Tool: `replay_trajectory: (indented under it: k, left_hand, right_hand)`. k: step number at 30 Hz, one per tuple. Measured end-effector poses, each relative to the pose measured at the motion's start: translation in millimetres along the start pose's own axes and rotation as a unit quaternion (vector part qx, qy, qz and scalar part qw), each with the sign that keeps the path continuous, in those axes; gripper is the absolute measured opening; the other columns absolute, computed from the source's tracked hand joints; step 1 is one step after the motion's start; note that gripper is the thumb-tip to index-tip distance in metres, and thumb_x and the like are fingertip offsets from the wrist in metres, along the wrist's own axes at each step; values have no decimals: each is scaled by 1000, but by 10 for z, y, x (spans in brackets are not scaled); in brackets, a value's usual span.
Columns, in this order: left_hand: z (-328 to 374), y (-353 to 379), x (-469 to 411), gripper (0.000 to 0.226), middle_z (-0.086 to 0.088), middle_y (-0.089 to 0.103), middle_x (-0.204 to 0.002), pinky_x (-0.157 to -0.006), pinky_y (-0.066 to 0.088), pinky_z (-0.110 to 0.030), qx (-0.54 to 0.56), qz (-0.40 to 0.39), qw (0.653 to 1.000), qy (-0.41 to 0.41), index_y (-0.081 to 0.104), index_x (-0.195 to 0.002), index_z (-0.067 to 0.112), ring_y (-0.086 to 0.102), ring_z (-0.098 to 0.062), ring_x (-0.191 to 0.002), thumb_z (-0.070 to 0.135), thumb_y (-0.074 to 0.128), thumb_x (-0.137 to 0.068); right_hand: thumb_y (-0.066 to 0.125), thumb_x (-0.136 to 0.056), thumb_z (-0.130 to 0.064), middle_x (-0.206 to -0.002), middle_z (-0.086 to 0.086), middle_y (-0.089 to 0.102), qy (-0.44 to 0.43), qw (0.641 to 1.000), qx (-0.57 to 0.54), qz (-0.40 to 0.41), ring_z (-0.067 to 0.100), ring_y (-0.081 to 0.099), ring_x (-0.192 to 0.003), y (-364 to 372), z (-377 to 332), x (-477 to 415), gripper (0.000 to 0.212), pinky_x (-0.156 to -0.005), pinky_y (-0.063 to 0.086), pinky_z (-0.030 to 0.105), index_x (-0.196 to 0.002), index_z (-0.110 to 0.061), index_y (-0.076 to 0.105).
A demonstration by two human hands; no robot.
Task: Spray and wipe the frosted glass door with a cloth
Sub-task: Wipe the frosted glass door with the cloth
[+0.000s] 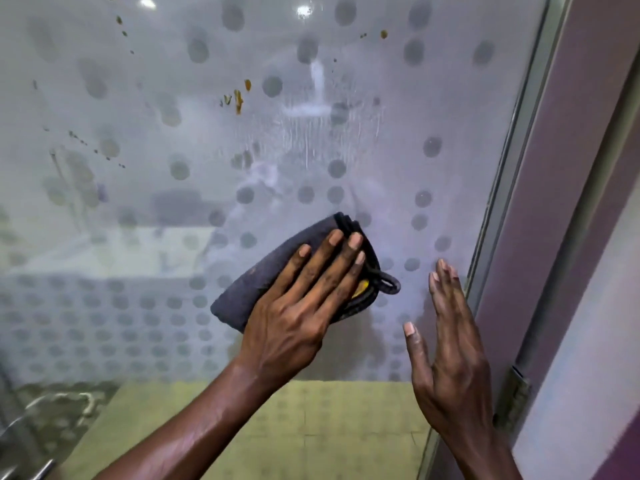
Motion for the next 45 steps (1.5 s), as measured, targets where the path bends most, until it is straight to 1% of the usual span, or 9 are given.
replay_trajectory:
  k: [5, 10, 15, 20, 26, 32, 38, 41, 45]
  left_hand:
    - [-112, -92, -237, 74, -10, 30, -182, -141, 21, -51, 10, 25, 1000, 1, 35, -171, 6, 26, -32, -171, -12, 13, -103]
    - [-318, -314, -921, 94, -15, 27, -182, -141, 20, -57, 31, 83, 995, -49, 30, -173, 4, 22, -37, -172, -21, 44, -83]
    - [-199, -216, -738, 93, -13, 22, -184, -143, 15, -52, 23, 59, 998, -25, 27, -174, 4, 17, -34, -173, -18, 40, -85]
    - [88, 95, 7, 76, -8, 24, -185, -142, 18, -49, -3, 1, 1000, -1, 30, -174, 9, 20, -28, -173, -11, 12, -103]
    - [-52, -28, -320, 76, -8, 27, -184, -141, 21, -50, -5, 42, 999, -28, 31, -174, 9, 22, -28, -172, -13, 24, -102]
    - [-388, -396, -1313, 91, -14, 26, -183, -141, 20, -56, 26, 112, 992, -56, 30, -173, 4, 20, -37, -172, -18, 49, -87]
    - [-125, -212, -947, 77, -12, 22, -184, -142, 18, -51, 22, 62, 998, -6, 28, -173, 6, 14, -32, -174, -13, 29, -98]
    - [169, 7, -362, 68, -10, 29, -182, -139, 28, -49, 15, 13, 1000, 8, 37, -170, 7, 23, -31, -172, -2, 8, -110]
    - [120, 19, -336, 69, -9, 35, -180, -137, 31, -50, 3, 9, 1000, 10, 41, -169, 7, 30, -30, -169, -2, 4, -111]
  right_hand:
    - [58, -104, -16, -178, 10, 31, -18, 1000, 21, -2, 27, 29, -167, 7, 65, 0, 68, -127, 40, 56, -166, -3, 34]
    - [58, -104, -19, -180, 8, 27, -9, 999, 37, -9, 25, 24, -168, 30, 53, -6, 70, -131, 33, 49, -168, -5, 31]
    - [60, -104, -25, -181, 11, 21, 5, 998, 59, -1, 30, 18, -170, 35, 65, -53, 75, -131, 33, 52, -168, -3, 28]
    - [60, -103, -28, -182, 13, 18, -3, 997, 72, 5, 33, 15, -170, 18, 166, -125, 78, -133, 30, 52, -168, -2, 26]
    - [63, -101, -28, -182, 12, 19, -5, 998, 61, 8, 35, 17, -169, 44, 201, -113, 79, -130, 34, 58, -168, -4, 28]
    - [62, -100, -29, -181, 11, 22, 4, 998, 60, 19, 34, 19, -169, 57, 177, -103, 79, -130, 33, 52, -167, -3, 31]
    - [66, -98, -27, -180, 13, 26, -7, 998, 60, 27, 36, 23, -168, 57, 195, -113, 78, -128, 37, 54, -165, -2, 34]
    - [64, -99, -26, -181, 11, 23, -8, 998, 60, 19, 34, 21, -168, 46, 196, -122, 78, -128, 35, 53, -167, -4, 32]
    - [62, -100, -25, -182, 9, 20, -1, 998, 61, 10, 33, 18, -169, 62, 181, -141, 78, -130, 32, 54, -168, -6, 30]
Point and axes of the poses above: each hand's wrist, its own x-axis away from the middle knuckle, its own y-axis out of the palm, z = x × y, the point moved 4 cm from there along -x, towards the middle knuckle
